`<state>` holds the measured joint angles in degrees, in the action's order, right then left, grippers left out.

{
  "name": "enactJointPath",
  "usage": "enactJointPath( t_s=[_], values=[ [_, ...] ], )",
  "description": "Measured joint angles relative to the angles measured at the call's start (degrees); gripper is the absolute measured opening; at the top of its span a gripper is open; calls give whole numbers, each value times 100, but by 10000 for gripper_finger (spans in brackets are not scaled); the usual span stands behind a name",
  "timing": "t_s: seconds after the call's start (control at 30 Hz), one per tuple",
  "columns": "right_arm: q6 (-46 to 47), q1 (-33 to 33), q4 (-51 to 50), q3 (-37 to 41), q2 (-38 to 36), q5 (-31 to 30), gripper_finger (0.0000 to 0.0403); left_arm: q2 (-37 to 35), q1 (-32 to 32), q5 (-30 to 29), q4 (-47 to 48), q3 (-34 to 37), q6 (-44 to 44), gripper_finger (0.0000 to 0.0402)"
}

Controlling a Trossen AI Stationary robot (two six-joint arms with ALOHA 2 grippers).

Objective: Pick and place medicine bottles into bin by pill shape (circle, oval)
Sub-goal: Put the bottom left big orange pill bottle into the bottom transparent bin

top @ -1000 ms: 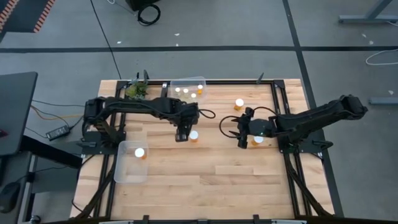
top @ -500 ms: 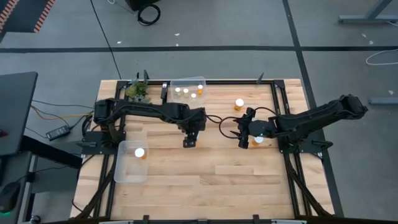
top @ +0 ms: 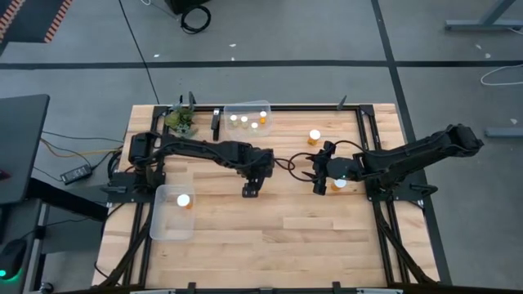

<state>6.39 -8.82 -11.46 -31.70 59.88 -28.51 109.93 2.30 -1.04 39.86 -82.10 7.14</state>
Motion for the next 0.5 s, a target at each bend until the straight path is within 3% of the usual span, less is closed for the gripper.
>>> enactJointPath(
  t_s=[0.5],
  values=[
    [13, 0, 45, 0, 0, 0, 255, 0, -67, 50, 252, 1, -19, 284]
  ],
)
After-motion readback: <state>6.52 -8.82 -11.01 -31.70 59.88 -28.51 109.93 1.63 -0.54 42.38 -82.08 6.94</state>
